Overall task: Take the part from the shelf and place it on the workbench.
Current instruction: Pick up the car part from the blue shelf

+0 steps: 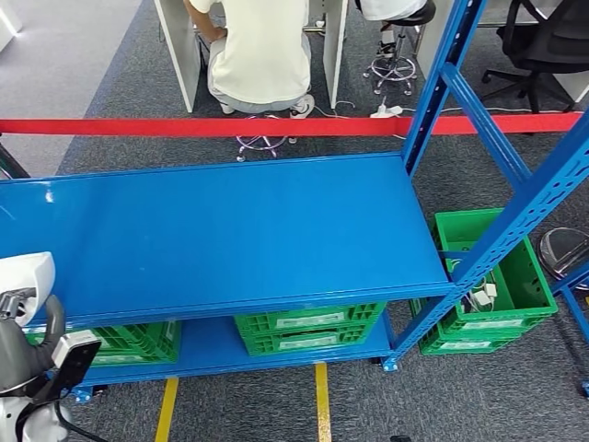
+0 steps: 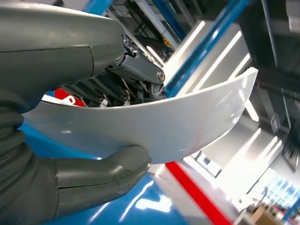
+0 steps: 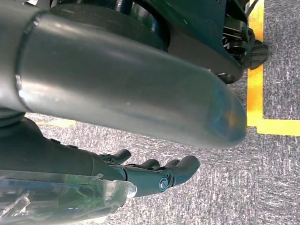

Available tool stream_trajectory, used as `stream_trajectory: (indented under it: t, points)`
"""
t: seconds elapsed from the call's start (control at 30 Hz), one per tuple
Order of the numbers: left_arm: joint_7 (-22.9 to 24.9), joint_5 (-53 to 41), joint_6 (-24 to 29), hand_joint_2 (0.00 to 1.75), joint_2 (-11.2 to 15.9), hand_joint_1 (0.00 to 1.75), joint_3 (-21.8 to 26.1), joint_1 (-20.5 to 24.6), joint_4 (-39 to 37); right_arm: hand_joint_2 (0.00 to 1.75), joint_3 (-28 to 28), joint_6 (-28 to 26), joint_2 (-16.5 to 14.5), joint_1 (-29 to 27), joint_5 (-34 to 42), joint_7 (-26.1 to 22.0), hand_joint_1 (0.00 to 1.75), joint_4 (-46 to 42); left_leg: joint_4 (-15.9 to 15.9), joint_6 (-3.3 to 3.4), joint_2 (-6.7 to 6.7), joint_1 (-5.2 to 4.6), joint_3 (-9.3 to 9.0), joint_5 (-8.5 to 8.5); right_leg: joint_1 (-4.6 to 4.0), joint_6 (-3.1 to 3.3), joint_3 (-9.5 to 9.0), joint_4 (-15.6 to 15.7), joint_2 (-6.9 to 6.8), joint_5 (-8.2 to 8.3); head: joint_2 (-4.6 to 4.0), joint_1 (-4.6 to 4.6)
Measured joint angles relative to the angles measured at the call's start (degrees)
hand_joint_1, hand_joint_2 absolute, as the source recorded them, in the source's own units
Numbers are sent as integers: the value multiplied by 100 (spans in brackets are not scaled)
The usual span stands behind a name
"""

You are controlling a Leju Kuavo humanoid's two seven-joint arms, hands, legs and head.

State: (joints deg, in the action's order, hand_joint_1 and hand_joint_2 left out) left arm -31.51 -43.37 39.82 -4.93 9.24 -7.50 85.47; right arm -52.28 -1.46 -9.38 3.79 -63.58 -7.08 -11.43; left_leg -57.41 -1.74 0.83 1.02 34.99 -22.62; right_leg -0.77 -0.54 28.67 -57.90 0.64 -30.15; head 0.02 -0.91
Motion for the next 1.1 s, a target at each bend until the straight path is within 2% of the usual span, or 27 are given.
stream_trajectory:
  t: [0.13, 0.57, 0.77, 0.9, 1.1]
  points:
    - [-195, 724, 13, 175, -198, 175, -10, -232, 984, 0, 0, -8, 0, 2, -9, -49, 0, 0, 0, 0, 0, 2, 0, 0, -1, 0, 1, 0, 0, 0, 0, -1]
    - [-221, 774, 13, 175, -228, 175, -73, -330, 1394, 0, -2, -9, 0, 3, -10, -55, 0, 0, 1, 0, 0, 2, 0, 0, -1, 0, 1, 0, 0, 0, 0, 0]
    - [-696, 782, 14, 175, -286, 175, -119, -440, 1855, 0, -2, 8, 0, 3, -9, -64, 0, 0, 1, 0, 0, 2, 0, 0, -1, 0, 1, 0, 0, 0, 0, 1]
    - [-817, 788, 14, 175, -311, 175, -121, -505, 2305, 0, -3, 16, 0, 3, -9, -69, 0, 0, 1, 0, 0, 2, 0, -1, -1, 1, 1, 1, 0, -1, 0, -1]
    - [-516, 993, 16, 175, -130, 175, -286, -588, 2557, 0, -39, 31, 0, 5, 0, -91, 0, 0, 2, -1, 0, 4, 0, 0, -4, 1, 2, 0, -1, -1, 0, 0]
